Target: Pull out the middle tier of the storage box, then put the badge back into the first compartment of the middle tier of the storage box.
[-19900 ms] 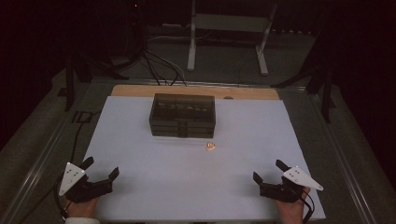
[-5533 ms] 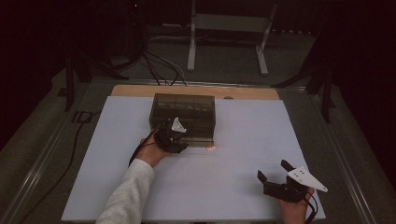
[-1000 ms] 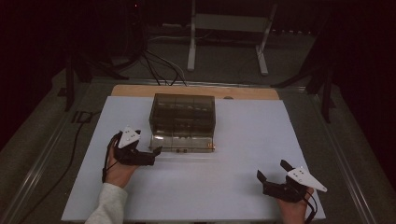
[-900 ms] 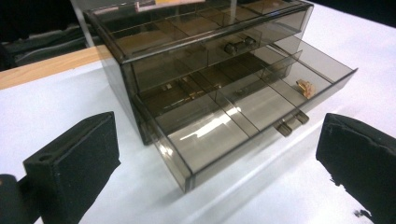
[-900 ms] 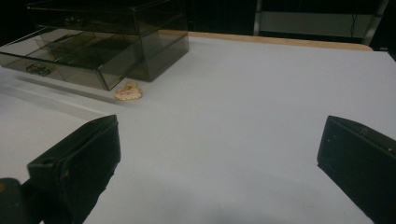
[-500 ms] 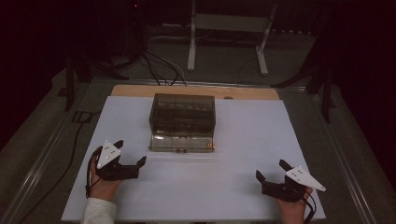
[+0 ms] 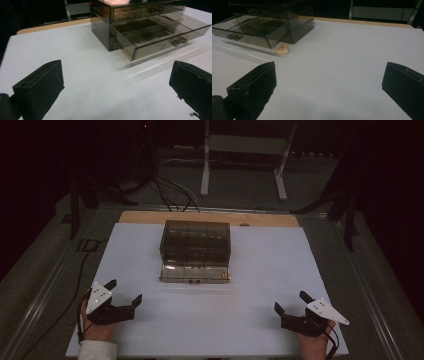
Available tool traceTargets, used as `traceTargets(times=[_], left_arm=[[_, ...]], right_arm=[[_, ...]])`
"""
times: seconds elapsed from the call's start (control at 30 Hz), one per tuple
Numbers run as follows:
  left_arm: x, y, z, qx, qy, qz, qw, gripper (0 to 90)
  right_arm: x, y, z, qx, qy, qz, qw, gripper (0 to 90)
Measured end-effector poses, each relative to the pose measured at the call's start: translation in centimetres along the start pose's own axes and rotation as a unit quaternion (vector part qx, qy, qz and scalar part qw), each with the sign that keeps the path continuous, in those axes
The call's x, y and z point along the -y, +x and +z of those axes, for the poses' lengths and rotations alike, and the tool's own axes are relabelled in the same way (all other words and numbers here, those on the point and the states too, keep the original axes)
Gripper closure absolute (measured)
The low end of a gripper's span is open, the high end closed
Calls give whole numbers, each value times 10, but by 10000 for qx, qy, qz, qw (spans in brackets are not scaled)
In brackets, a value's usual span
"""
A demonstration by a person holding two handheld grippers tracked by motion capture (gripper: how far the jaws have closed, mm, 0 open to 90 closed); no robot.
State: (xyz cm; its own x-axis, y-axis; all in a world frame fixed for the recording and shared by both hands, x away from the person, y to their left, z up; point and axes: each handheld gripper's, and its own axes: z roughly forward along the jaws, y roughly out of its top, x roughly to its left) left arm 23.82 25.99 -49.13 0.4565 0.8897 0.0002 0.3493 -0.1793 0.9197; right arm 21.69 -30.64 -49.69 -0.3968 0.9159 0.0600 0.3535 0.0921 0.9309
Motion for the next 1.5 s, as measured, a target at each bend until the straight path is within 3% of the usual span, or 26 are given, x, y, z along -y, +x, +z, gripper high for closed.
traceTargets(times=[0.5,0.7,1.17,1.5], left_arm=[[1,0,0,-117,-94,10,9999,6],[2,2,0,-151,-95,-21,9998,6],[3,2,2,-179,-81,16,9998,6],[4,3,1,-226,-62,61,9997,6]], right_arm=[[0,1,1,13,22,-18,10000,1],[-1,4,8,-156,131,133,9997,0],[-22,16,32,-432,514,-438,9968,1],[-39,20,53,-709,606,-509,9943,1]])
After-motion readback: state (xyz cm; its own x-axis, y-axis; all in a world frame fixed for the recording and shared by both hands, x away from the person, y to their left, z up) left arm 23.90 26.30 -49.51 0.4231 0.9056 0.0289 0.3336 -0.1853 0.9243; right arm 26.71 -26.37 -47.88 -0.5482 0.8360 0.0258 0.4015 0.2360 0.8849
